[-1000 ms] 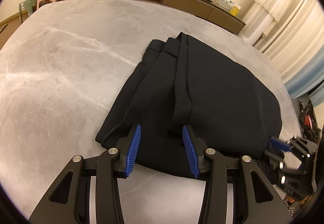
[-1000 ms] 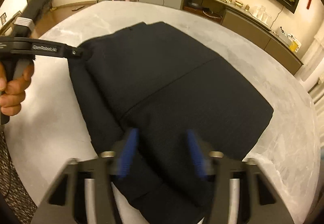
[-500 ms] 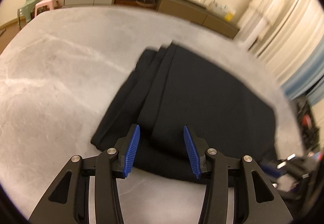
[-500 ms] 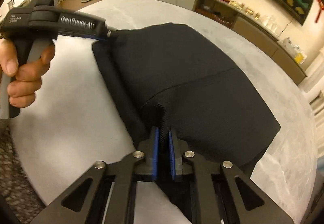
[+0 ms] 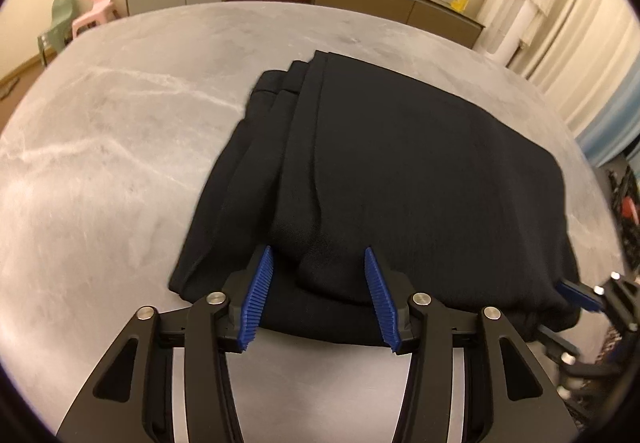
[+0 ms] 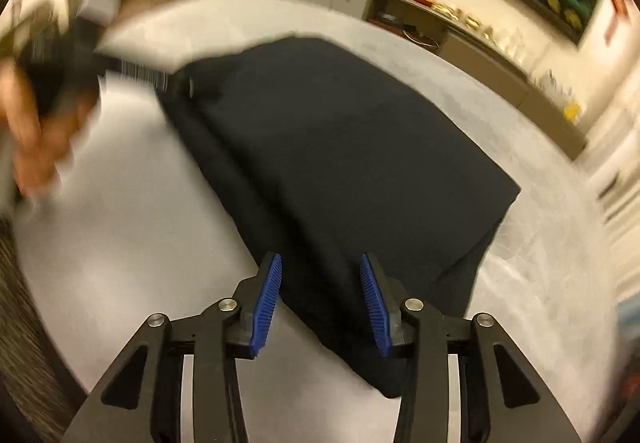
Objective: Fold clothes
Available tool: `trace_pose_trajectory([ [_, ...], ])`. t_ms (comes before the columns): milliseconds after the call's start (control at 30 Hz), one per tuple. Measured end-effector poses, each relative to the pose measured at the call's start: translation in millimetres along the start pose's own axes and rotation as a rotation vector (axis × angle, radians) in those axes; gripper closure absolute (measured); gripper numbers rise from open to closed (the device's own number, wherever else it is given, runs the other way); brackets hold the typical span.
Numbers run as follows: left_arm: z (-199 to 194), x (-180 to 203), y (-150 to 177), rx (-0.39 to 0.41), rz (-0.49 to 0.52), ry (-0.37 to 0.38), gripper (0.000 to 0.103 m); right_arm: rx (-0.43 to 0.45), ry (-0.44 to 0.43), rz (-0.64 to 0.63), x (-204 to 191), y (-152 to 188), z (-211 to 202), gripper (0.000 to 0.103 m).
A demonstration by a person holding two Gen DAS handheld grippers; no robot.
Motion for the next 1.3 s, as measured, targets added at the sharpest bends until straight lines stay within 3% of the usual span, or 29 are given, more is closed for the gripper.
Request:
trace_pose_trajectory([
  [167,-3,25,20,-0.029,0.051,0.102,0.051,-0.061,0.093,0.156,58,17,7,0.060],
  [267,-3,35,28,0.012,0.117,0.032,0.051,-0.088,0.047,0.199,67,26,1,0.060],
  [400,-1,32,27,0.044,0.124,-0.018,0.051,-0.087,0.006,0.187,51,36,-16,0.055],
  [633,-6,27,30,0.065,0.105,-0.028,0.050,-0.053,-0.061,0.333,68,36,-25,0.056],
  [800,-31,35,38,0.127,0.124,-0.014,0.050,-0.025,-0.065,0.406,67,36,-47,0.055],
  [900,-47,40,44,0.159,0.110,0.017,0.043,-0.021,-0.038,0.415,54,34,-55,0.042],
  [933,-49,41,46,0.156,0.098,0.026,0.037,-0.020,-0.028,0.417,49,34,-58,0.041],
  [1133,-50,46,59,0.105,0.052,0.058,0.029,-0.029,-0.029,0.405,20,2,-19,0.041],
  [1300,-56,54,63,0.178,0.101,0.005,0.017,-0.042,-0.018,0.395,12,-14,9,0.040],
])
Point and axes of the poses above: each gripper's, at about its wrist camera, not at the fingertips, and z roughly the way its jaws point, x to its right, y to its underside, the point moved 3 cm from there along z, roughly the way its jaws point, and after that the axes turned 7 degrees about -z, right-handed, at the moved point
